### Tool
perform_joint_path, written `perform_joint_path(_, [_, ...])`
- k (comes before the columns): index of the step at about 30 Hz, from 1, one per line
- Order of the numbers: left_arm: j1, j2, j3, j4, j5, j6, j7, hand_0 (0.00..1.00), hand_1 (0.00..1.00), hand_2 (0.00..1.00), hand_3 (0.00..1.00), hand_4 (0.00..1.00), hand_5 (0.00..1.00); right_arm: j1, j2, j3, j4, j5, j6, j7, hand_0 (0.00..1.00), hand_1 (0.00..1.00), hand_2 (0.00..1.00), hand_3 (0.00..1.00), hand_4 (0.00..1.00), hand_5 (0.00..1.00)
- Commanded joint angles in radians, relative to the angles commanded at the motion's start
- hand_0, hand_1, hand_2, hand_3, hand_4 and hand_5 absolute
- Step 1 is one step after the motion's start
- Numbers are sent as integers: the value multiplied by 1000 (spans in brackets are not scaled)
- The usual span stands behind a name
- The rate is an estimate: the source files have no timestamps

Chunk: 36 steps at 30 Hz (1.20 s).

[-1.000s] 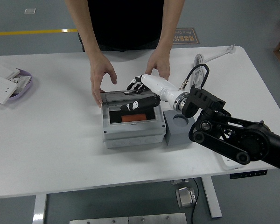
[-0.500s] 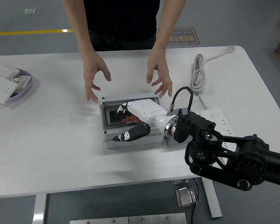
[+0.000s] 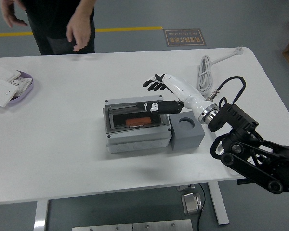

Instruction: Pick up the cylinder from the cube,place it in the box,flap close box

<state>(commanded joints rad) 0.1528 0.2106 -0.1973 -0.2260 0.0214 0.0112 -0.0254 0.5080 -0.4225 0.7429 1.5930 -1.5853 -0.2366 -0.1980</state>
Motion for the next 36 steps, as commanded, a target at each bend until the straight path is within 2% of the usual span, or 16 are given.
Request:
perform_joint_path(5, [2,-1,6,0,-3,0,0,629,647,625,668,722,253,-95,19,132,-55,75,-10,64,619,602,624,653,878,567])
perform_joint_path(10, [-1,1,13,0,-8,0,0,629,647,625,668,722,253,-154,29,219,-100,120,-25,110,613,600,621,650,877,568])
perform_joint_path(13, [-6,3,16,-1,-9,0,1,629,647,625,668,722,253,-165,39,239,-120,151,-42,139,613,600,621,650,877,568])
perform_joint_path(19, [-20,14,26,-2,-10,0,1,629,647,625,668,722,253,-159,50,250,-130,122,-63,154,613,607,621,643,870,577])
perform_joint_path(26, [-25,17,45,-2,-18,-1,1,629,647,625,668,722,253,-169,44,271,-133,114,-83,171,599,605,613,639,865,576])
perform_joint_path(36, [-24,29,76,-1,-42,-2,3,629,647,625,668,722,253,-176,42,279,-127,-56,-102,143,602,607,610,639,857,569])
